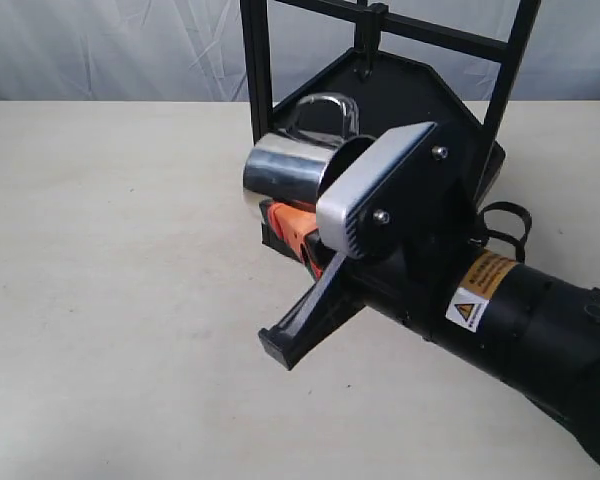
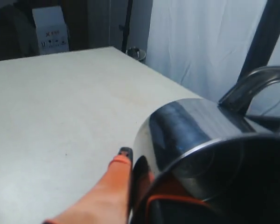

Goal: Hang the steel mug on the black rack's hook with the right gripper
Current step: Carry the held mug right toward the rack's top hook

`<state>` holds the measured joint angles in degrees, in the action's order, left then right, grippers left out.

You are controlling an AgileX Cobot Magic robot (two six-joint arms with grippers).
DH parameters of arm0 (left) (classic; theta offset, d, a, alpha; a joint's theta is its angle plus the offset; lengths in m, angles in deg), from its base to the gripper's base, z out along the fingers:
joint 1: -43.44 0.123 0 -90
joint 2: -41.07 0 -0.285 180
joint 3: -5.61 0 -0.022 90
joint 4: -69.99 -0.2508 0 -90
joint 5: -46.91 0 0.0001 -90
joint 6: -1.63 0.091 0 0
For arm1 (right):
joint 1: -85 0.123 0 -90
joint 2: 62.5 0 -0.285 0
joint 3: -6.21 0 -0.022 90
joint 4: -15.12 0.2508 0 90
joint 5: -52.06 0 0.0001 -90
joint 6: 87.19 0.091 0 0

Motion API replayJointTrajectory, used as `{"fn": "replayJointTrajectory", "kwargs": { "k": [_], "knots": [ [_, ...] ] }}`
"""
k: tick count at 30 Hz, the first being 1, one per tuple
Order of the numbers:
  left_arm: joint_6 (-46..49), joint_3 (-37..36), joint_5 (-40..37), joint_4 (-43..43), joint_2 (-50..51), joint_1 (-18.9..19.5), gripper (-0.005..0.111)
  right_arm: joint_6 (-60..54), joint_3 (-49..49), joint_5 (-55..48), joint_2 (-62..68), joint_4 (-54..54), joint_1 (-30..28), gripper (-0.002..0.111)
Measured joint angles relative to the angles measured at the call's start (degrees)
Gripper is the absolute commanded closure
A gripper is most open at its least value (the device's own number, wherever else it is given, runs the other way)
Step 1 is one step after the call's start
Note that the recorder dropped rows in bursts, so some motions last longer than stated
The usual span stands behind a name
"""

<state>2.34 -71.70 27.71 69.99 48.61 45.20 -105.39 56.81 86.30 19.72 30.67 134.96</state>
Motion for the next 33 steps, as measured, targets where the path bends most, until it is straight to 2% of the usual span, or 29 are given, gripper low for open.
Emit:
{"fn": "replayJointTrajectory", "kwargs": {
  "k": [5,11,15,22,24,29,33],
  "knots": [
    [0.0,0.0,0.0,0.0,0.0,0.0,0.107,-1.1,0.0,4.5,-3.4,-2.0,0.0,0.109],
    [0.0,0.0,0.0,0.0,0.0,0.0,0.107,-5.9,0.1,4.8,-4.0,14.4,0.0,0.109],
    [0.0,0.0,0.0,0.0,0.0,0.0,0.107,-6.7,0.1,2.1,-3.3,16.6,0.0,0.109],
    [0.0,0.0,0.0,0.0,0.0,0.0,0.107,-6.8,0.1,0.2,2.3,17.5,0.0,0.109],
    [0.0,0.0,0.0,0.0,0.0,0.0,0.107,-6.8,0.1,0.2,2.3,16.9,0.0,0.109],
    [0.0,0.0,0.0,0.0,0.0,0.0,0.107,-5.5,0.1,0.1,-0.2,7.5,0.0,0.109],
    [0.0,0.0,0.0,0.0,0.0,0.0,0.107,-5.2,0.1,4.6,-2.7,9.4,0.0,0.109]
  ]
}}
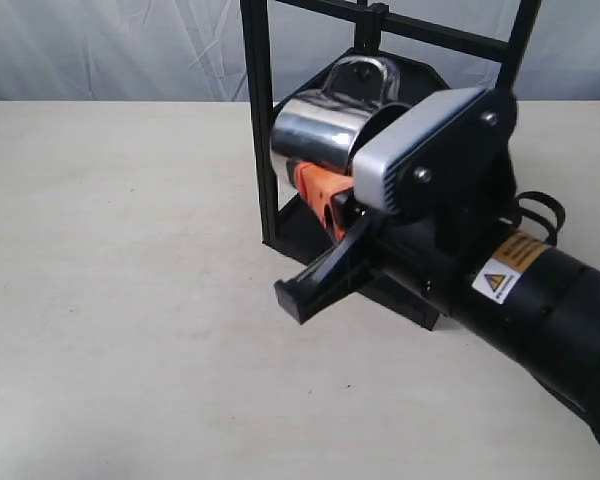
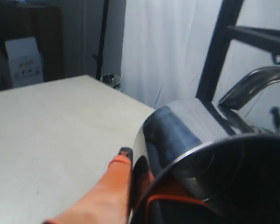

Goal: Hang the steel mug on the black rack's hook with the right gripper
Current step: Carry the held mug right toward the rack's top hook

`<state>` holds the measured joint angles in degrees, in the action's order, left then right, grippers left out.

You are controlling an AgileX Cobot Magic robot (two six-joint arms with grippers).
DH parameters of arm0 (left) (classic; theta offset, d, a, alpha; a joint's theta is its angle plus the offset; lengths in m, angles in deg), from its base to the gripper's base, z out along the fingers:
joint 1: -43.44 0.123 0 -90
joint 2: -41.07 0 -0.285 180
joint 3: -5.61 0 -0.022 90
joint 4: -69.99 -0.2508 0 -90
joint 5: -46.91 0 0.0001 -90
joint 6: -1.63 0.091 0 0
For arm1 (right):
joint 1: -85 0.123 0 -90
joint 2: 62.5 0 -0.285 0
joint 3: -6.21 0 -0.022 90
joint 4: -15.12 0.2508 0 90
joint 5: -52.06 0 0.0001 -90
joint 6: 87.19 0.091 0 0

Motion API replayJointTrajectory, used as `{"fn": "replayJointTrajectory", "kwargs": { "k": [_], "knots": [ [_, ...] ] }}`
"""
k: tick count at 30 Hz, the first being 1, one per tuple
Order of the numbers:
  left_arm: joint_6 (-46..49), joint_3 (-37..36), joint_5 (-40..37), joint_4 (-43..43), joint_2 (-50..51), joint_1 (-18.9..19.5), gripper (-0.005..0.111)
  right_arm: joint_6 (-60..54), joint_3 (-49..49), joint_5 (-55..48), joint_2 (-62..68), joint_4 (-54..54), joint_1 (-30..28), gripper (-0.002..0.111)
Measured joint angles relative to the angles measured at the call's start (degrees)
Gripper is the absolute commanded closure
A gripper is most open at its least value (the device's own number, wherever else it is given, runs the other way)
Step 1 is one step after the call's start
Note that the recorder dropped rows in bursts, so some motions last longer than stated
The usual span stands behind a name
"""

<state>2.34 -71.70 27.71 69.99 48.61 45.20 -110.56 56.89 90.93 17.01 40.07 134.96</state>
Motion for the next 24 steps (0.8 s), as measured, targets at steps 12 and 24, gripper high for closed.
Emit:
{"fn": "replayJointTrajectory", "kwargs": {
  "k": [12,24],
  "knots": [
    [0.0,0.0,0.0,0.0,0.0,0.0,0.107,-1.5,0.0,2.1,4.8,6.6,0.0,0.109],
    [0.0,0.0,0.0,0.0,0.0,0.0,0.107,0.6,0.0,1.1,4.3,-3.2,0.0,0.109]
  ]
}}
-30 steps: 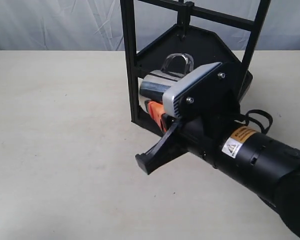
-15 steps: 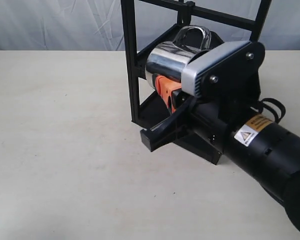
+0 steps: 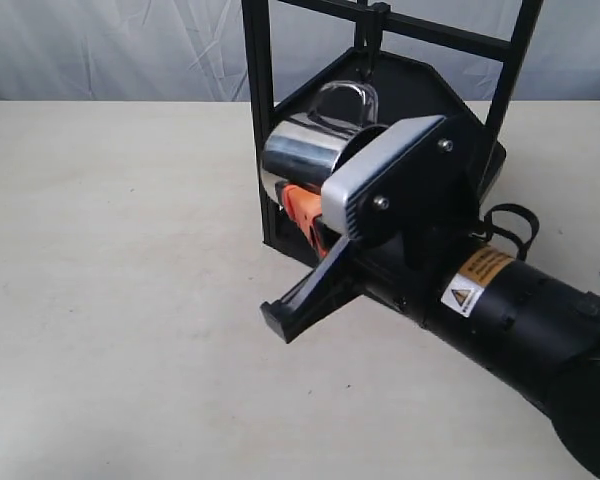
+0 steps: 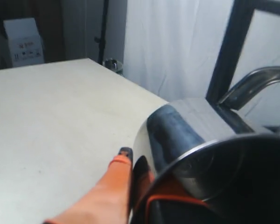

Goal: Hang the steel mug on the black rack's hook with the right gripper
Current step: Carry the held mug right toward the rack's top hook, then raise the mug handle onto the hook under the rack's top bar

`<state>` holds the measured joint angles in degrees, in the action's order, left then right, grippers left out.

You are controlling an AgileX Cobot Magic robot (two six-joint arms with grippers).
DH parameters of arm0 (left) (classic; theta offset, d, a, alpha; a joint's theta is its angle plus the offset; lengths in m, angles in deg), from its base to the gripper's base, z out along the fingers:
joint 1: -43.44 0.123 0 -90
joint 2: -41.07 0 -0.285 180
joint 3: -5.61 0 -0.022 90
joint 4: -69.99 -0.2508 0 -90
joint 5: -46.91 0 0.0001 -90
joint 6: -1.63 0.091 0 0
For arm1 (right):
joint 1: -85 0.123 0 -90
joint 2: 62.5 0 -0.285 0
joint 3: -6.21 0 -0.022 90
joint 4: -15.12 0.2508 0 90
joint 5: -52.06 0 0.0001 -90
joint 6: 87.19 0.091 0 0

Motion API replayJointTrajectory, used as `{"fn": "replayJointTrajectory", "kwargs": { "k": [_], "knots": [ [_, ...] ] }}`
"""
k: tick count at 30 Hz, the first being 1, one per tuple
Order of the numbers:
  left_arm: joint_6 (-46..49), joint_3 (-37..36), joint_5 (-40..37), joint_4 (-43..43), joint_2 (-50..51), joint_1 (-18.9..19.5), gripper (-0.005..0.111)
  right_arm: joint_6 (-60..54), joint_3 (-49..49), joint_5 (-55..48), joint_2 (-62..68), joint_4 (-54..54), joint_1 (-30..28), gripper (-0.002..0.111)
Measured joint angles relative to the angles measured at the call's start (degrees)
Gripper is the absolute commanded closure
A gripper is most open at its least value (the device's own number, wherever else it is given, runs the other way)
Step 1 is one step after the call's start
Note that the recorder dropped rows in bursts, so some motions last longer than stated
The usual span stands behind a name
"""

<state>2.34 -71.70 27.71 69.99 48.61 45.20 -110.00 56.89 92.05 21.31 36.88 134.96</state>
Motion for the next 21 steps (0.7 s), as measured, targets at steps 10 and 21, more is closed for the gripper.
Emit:
{"fn": "replayJointTrajectory", "kwargs": {
  "k": [10,21],
  "knots": [
    [0.0,0.0,0.0,0.0,0.0,0.0,0.107,4.2,-0.7,0.5,-2.1,1.6,-3.3,0.109],
    [0.0,0.0,0.0,0.0,0.0,0.0,0.107,6.1,-2.0,-3.4,-1.6,2.6,-6.4,0.109]
  ]
}}
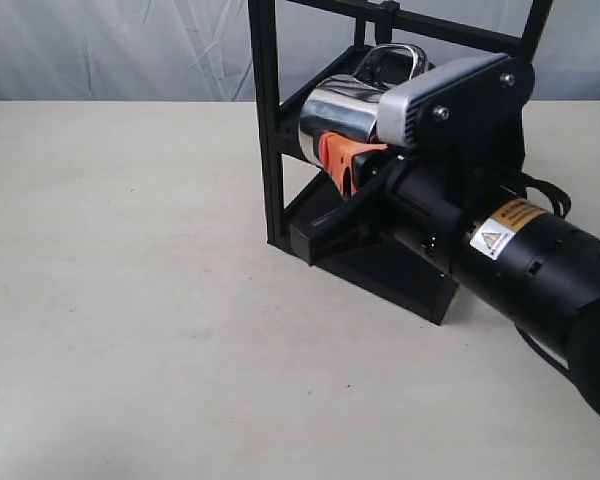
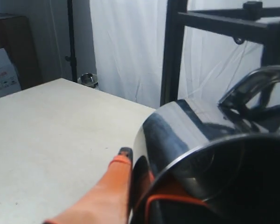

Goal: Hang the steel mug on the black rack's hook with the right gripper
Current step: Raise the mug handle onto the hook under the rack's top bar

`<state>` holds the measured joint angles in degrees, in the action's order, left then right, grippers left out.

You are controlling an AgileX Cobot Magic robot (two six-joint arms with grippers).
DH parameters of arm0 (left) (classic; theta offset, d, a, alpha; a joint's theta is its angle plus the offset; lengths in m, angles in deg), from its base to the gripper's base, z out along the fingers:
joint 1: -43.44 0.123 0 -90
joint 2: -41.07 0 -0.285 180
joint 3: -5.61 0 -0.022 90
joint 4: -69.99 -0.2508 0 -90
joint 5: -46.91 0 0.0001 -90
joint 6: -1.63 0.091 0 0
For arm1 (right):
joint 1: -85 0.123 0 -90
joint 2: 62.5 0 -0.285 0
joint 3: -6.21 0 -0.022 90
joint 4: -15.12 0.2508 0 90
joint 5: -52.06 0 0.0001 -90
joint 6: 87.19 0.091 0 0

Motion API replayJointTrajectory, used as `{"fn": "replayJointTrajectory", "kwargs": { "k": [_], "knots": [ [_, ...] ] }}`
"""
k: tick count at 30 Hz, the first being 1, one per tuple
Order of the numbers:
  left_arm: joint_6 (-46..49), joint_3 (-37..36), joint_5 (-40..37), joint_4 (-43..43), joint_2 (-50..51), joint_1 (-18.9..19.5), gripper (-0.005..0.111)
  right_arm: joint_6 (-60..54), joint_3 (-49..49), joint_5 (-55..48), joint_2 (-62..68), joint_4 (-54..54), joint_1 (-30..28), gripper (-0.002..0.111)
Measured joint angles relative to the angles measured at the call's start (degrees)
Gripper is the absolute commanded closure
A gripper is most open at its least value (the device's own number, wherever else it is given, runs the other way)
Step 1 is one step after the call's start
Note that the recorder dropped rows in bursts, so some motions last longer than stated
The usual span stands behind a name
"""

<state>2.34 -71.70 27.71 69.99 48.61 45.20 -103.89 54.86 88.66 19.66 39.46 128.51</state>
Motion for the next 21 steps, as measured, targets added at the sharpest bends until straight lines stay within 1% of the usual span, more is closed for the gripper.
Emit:
{"fn": "replayJointTrajectory", "kwargs": {
  "k": [4,12,19,20,21],
  "knots": [
    [0.0,0.0,0.0,0.0,0.0,0.0,0.107,0.0,0.0,-1.5,2.3,-0.5,-1.5,0.109],
    [0.0,0.0,0.0,0.0,0.0,0.0,0.107,-0.6,-0.7,0.4,6.1,-1.4,-1.9,0.109],
    [0.0,0.0,0.0,0.0,0.0,0.0,0.107,-2.6,-0.7,1.0,6.6,-1.4,-1.9,0.109],
    [0.0,0.0,0.0,0.0,0.0,0.0,0.107,-2.9,-0.7,1.0,6.7,-1.3,-1.9,0.106],
    [0.0,0.0,0.0,0.0,0.0,0.0,0.107,-3.4,-0.7,1.1,6.7,-1.3,-2.0,0.102]
  ]
}}
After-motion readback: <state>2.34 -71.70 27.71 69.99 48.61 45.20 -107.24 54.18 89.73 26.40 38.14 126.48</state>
